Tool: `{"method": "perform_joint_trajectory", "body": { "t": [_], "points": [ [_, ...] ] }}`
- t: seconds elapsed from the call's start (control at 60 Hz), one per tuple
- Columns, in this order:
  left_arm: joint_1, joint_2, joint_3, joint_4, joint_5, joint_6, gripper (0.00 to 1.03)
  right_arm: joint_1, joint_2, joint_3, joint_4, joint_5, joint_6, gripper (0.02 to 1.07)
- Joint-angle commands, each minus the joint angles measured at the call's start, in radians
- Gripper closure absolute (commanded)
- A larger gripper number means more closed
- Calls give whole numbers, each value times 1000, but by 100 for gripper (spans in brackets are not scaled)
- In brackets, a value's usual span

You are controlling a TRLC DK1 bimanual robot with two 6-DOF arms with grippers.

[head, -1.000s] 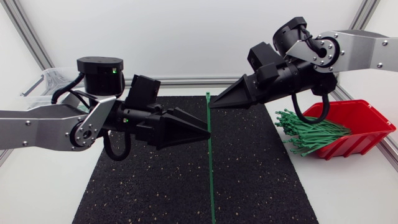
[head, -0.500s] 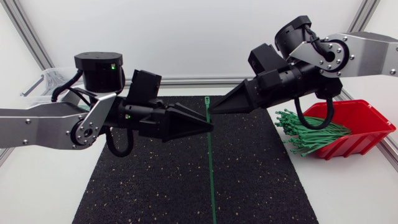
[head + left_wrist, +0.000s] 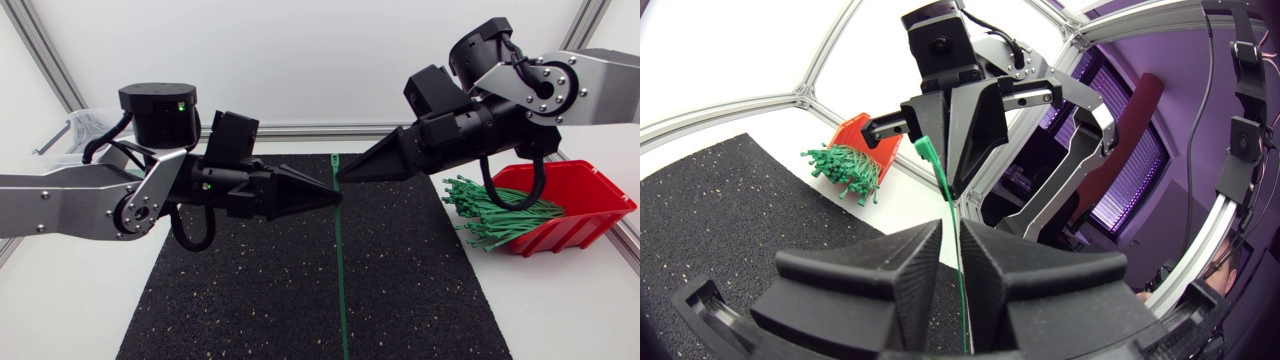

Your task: Take a green cable tie from the red box, thread the tail through the head to close it, then place it in the transparent bin on the left.

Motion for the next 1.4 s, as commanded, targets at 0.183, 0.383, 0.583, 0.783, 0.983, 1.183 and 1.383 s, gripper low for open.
{"method": "perform_joint_trajectory", "body": {
  "t": [0.183,0.383,0.583,0.783,0.983,1.183,1.383],
  "points": [
    [4,10,21,21,-6,-29,98,-5,-16,-35,24,13,19,101],
    [11,6,27,21,-22,-49,99,1,-32,-52,47,23,19,101],
    [31,-14,35,21,-22,-95,99,-22,-53,-53,64,49,19,80],
    [74,-46,32,15,4,-107,99,-33,-93,-98,126,94,15,61],
    [86,-51,35,14,20,-122,99,44,-71,-134,127,155,-42,53],
    [77,-48,32,17,20,-127,99,88,-61,-130,135,160,-57,55],
    [70,-45,32,18,20,-127,99,108,-39,-125,167,178,-54,66]
  ]
}}
